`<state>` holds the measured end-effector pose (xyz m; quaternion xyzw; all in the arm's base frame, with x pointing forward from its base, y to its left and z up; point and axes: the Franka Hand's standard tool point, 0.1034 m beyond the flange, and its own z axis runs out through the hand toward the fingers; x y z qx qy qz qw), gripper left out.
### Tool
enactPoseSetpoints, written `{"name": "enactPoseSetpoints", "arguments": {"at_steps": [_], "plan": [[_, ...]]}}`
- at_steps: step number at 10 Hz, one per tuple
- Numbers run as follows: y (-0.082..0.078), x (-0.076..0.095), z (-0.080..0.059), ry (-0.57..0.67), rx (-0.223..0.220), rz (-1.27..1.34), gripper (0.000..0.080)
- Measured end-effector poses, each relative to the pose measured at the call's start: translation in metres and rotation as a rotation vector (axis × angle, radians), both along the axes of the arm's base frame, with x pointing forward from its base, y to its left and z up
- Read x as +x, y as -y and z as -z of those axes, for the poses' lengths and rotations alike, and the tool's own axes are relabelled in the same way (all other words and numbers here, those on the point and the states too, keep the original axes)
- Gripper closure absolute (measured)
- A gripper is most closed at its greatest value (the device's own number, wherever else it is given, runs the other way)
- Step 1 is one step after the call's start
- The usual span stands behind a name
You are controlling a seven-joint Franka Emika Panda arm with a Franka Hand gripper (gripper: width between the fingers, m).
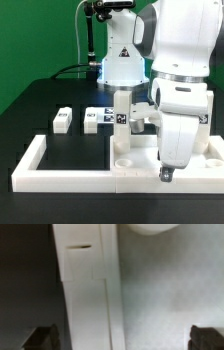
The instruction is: Assemble desk
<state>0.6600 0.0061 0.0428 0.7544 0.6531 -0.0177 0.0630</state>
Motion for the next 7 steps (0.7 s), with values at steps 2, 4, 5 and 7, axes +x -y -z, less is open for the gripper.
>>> {"name": "enactPoseSetpoints", "arguments": {"at_steps": [2,4,5,7], "plan": [[0.01,0.0,-0.044,0.023,-0.003,0.048,0.0151],[0.012,-0.004,-0.048,0.039,-0.002,0.064,0.0151],[0.012,-0.004,-0.047,0.038,-0.003,0.064,0.0151],[0.017,-0.005,-0.048,0.034,-0.004,0.079,0.0151]]}}
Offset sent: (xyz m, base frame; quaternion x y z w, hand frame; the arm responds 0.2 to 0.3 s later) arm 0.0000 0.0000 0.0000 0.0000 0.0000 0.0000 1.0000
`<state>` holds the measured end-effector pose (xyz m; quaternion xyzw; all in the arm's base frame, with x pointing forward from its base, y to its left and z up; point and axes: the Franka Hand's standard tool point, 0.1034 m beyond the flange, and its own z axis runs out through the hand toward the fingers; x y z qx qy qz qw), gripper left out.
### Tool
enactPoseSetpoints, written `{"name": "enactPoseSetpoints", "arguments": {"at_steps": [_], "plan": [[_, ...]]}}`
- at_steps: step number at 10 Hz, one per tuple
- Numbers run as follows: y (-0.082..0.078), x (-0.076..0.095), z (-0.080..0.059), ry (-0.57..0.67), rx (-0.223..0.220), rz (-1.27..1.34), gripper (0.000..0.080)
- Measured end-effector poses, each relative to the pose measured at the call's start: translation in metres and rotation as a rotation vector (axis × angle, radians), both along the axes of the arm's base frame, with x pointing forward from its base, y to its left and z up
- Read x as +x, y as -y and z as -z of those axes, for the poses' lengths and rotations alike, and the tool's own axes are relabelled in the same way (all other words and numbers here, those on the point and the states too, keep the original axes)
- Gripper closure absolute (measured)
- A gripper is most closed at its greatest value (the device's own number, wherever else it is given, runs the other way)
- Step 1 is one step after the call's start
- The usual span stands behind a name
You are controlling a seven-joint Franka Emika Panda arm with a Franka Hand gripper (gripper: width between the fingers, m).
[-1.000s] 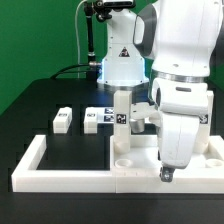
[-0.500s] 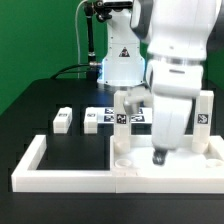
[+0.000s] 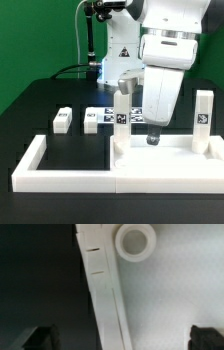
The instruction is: Assemble desk
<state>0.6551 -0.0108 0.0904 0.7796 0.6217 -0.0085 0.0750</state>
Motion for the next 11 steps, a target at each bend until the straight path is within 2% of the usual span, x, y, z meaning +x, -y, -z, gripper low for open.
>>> {"name": "enactPoseSetpoints", "arguments": {"at_steps": [1,2,4,9,10,11], "plan": [[0.016,-0.003,-0.004,-0.016,-0.008,0.008,0.0151],[0.033,-0.01,-0.014,-0.049,-0.012,0.058,0.0151],[0.061,-0.016,-0.035,-0.038,-0.02,0.182,0.0151],[0.062,-0.017,-0.033,0.007,-0.003,0.559,0.0151],[0.073,-0.021,-0.037,-0.011,0.015,0.618,0.0151],[0.098,-0.031,-0.042,-0.03,0.055,0.736,0.0151]]}}
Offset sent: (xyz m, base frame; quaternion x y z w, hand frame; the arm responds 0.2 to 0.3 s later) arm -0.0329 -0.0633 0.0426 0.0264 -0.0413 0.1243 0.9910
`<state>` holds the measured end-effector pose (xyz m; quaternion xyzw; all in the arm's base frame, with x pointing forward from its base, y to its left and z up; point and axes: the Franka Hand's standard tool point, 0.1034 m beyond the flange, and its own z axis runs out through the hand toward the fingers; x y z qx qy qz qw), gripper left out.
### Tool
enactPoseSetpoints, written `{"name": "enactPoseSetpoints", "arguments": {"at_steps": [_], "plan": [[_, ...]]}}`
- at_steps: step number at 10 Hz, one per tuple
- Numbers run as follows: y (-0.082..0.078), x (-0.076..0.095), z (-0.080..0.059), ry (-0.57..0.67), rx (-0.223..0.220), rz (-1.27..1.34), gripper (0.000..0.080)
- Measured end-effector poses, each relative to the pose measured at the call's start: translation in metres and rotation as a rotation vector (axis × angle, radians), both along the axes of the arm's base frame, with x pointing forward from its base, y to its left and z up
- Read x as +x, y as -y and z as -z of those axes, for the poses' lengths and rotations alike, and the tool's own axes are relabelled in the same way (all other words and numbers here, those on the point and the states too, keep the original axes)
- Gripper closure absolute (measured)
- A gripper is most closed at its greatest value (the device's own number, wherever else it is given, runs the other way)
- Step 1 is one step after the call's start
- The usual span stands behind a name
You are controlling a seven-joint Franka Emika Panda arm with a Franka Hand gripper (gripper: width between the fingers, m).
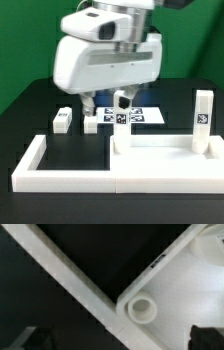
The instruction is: Assemble desk
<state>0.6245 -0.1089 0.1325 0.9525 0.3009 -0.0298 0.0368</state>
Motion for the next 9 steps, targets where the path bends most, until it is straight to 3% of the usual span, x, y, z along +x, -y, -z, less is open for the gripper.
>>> {"name": "enactPoseSetpoints", "arguments": {"at_steps": [2,3,7,8,9], "plan": [[0.046,-0.025,0.002,-0.05,0.017,0.164,0.0151],[0.058,-0.033,0.003,-0.094,0.022,0.318,0.0151],[0.055,-0.029,0.005,-0.068,0.007,0.565,0.0151],[0.065,-0.037,0.008,-0.08,0.04,0.664,0.0151],[0.087,-0.051,0.012,-0.104,0.067,0.75,0.0151]]}}
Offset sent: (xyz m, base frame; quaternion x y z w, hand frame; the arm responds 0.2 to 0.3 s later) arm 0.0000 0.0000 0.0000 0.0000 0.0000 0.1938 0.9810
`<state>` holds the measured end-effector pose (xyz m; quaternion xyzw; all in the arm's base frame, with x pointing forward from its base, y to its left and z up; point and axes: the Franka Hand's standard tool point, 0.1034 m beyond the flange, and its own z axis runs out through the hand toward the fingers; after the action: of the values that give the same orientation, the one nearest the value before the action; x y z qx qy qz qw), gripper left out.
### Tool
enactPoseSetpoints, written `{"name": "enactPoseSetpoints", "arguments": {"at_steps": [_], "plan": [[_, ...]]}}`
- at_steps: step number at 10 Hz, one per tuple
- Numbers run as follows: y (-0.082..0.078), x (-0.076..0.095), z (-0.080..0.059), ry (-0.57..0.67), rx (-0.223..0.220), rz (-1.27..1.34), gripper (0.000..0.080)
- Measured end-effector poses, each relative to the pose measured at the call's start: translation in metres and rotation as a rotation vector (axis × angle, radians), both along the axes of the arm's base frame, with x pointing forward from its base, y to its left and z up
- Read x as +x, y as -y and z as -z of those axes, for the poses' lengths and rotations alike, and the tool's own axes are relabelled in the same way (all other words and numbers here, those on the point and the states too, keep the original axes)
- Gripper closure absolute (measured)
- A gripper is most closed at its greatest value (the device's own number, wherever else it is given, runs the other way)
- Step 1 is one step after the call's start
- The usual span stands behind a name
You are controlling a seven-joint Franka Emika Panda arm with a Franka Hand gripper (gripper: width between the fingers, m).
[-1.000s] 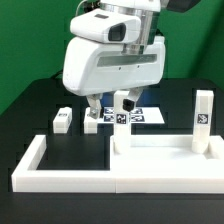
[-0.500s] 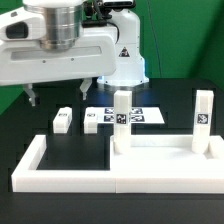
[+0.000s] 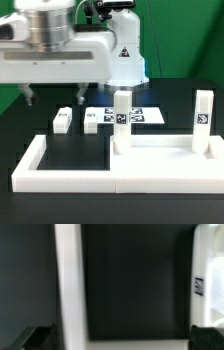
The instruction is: Assemble desk
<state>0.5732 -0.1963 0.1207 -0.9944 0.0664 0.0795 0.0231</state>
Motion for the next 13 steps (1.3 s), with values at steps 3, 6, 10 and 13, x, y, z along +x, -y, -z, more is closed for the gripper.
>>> {"name": "enactPoseSetpoints", "arguments": {"at_steps": [3,6,10,13], "plan": [[0.0,-0.042,0.024,-0.097,0.046,0.304,0.0151],[-0.009,-0.044,0.026,-0.119,0.067,0.345,0.0151],[-0.03,-0.095,0.043,-0.414,0.246,0.326,0.0151],[-0.024,-0.09,0.044,-0.591,0.253,0.285,0.0151]]}}
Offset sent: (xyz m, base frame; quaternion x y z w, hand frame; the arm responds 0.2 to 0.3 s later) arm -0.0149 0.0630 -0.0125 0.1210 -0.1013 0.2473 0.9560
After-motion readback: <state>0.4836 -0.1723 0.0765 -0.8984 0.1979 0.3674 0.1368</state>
